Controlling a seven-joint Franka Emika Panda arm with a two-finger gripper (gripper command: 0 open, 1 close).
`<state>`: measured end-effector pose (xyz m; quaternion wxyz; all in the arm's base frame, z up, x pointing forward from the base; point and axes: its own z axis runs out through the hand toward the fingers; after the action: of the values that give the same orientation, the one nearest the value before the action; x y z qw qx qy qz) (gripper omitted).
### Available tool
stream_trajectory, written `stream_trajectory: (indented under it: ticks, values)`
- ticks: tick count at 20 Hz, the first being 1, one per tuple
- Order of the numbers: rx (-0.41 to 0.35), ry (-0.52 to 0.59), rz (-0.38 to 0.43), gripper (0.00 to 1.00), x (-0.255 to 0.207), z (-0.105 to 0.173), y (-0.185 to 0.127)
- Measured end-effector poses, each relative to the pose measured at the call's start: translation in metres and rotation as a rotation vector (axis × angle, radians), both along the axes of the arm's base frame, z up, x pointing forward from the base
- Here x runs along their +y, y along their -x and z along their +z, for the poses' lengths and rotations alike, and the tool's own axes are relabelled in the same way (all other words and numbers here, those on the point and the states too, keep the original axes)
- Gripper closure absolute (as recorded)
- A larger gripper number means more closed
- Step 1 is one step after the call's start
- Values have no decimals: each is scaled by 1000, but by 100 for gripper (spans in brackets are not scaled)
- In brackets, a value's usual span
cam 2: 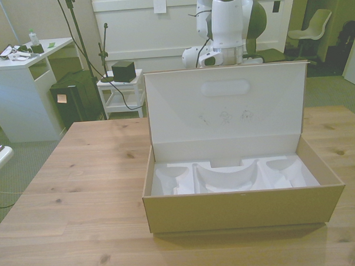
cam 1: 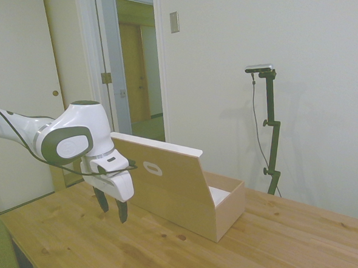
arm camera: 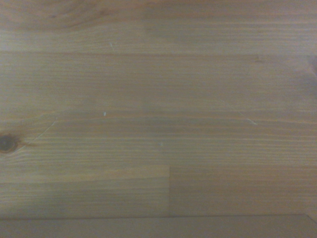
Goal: Close the box
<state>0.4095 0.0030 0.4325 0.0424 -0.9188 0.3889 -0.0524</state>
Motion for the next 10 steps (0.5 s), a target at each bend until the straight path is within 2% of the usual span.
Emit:
stream_trajectory:
  ticks: [6, 10]
  values:
    - [-3, 8, -21, 0, -2, 2, -1]
    - [-37, 2, -52, 0, -17, 20, -8]
